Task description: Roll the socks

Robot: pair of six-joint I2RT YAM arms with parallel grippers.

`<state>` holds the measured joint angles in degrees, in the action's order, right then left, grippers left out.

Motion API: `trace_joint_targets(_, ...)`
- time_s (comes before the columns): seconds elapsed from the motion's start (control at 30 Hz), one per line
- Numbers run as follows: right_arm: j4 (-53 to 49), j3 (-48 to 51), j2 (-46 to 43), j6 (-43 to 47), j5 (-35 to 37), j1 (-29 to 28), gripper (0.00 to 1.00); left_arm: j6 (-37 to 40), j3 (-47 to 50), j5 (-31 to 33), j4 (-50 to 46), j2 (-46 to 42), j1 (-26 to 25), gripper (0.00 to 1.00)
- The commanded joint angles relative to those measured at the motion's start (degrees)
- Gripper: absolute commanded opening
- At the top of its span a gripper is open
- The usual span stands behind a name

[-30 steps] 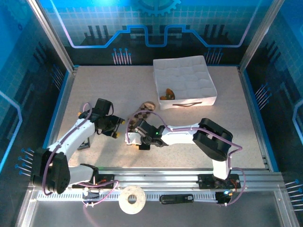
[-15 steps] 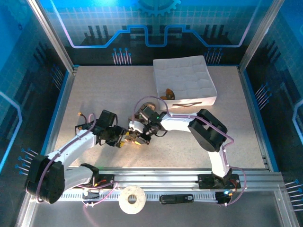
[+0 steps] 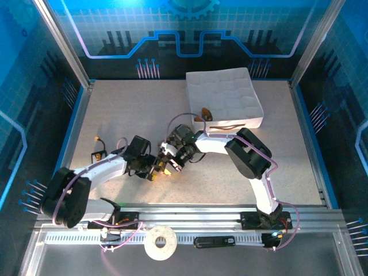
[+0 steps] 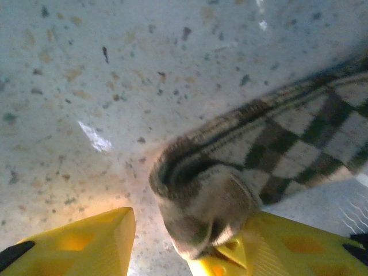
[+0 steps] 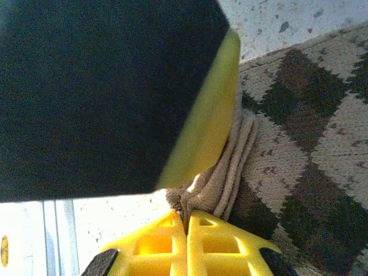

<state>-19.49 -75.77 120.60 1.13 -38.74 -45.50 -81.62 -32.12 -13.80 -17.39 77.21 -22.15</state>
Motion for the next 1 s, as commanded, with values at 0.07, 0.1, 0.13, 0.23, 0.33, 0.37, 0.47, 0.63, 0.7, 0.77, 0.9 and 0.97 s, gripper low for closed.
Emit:
trace_joint_targets(0.07, -1.8, 0.2, 1.9, -3.7, -2.7, 1.1, 0.00, -1.2, -1.1, 1.8, -0.6, 2.8, -0.8, 0.46)
trace_joint_targets(0.1, -1.5, 0.3, 1.8, -3.9, -2.9, 1.1, 0.00, -1.2, -1.3, 2.2, -1.5, 3.5, -0.8, 0.44)
trace_joint_targets(0.13, -1.1, 0.4, 1.8, -4.1, -3.4, 1.2, 0.00, -1.4, -1.5, 2.4, -2.6, 4.3, -0.7, 0.41)
trace_joint_targets(0.23, -0.4, 1.0, 0.9, -3.4, -3.7, 0.9, 0.00, -1.6, -2.1, 3.5, -4.5, 6.0, -0.7, 0.31)
trace_joint_targets(0.33, 0.7, 2.7, -1.3, -1.2, -1.5, 0.1, 0.02, -2.1, -3.4, 4.5, -8.3, 7.2, -0.7, 0.14)
trace_joint_targets(0.37, 1.5, 3.6, -2.4, -0.3, -0.4, -0.1, 0.07, -2.3, -3.6, 4.3, -9.2, 7.3, -0.7, 0.09)
trace_joint_targets(0.47, 6.6, 8.7, -8.6, 3.7, 5.7, -1.4, 0.32, -3.7, -3.9, 3.3, -11.3, 6.6, -0.4, 0.00)
trace_joint_targets(0.63, 26.4, 25.8, -24.3, 17.7, 26.9, -6.6, 0.52, -5.5, -4.2, 0.5, -14.9, 3.4, 1.8, 0.00)
trace_joint_targets(0.7, 33.7, 31.8, -27.3, 26.0, 35.4, -10.2, 0.62, -4.7, -5.3, -0.9, -17.1, 3.6, 2.9, 0.00)
trace_joint_targets(0.77, 34.0, 32.2, -27.0, 31.9, 41.7, -13.1, 0.63, -3.4, -7.0, -1.4, -19.7, 4.1, 3.7, 0.00)
trace_joint_targets(0.9, 39.3, 32.1, -23.7, 38.7, 51.1, -17.4, 0.63, -0.9, -9.5, -2.9, -22.5, 6.7, 4.6, 0.00)
trace_joint_targets(0.97, 40.3, 30.7, -21.9, 40.5, 52.3, -19.0, 0.63, -0.2, -10.3, -3.5, -23.0, 8.1, 4.7, 0.00)
